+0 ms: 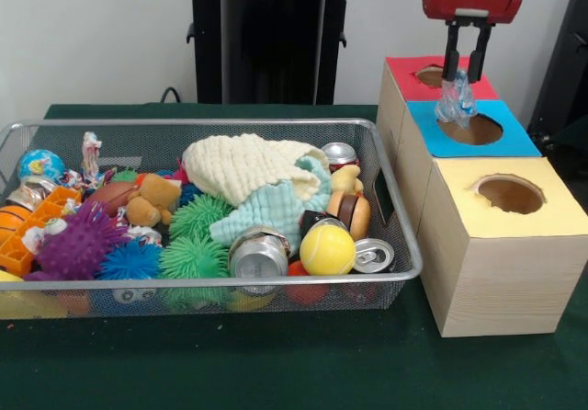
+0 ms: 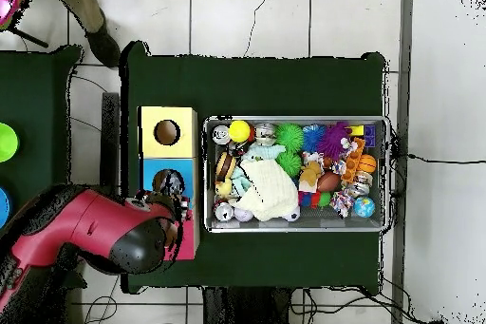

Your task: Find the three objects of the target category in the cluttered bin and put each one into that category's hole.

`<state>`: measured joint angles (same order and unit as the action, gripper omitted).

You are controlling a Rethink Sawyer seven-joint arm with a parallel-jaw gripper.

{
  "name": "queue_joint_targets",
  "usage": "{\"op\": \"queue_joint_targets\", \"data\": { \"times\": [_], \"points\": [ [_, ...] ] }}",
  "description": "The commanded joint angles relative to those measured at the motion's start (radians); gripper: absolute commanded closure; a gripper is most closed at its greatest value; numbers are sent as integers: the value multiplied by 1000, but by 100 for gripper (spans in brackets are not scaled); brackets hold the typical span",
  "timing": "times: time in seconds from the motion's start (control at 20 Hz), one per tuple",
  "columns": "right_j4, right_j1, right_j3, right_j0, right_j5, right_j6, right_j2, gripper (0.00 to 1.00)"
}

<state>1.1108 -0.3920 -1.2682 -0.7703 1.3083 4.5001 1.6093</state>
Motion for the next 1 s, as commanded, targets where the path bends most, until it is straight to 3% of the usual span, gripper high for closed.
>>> {"op": "queue_joint_targets", "data": {
  "times": [0.05,1.0],
  "points": [
    [-84,-71,105,37,-7,281,17,100],
    [-118,-136,70,48,-5,324,77,100]
  ]
}}
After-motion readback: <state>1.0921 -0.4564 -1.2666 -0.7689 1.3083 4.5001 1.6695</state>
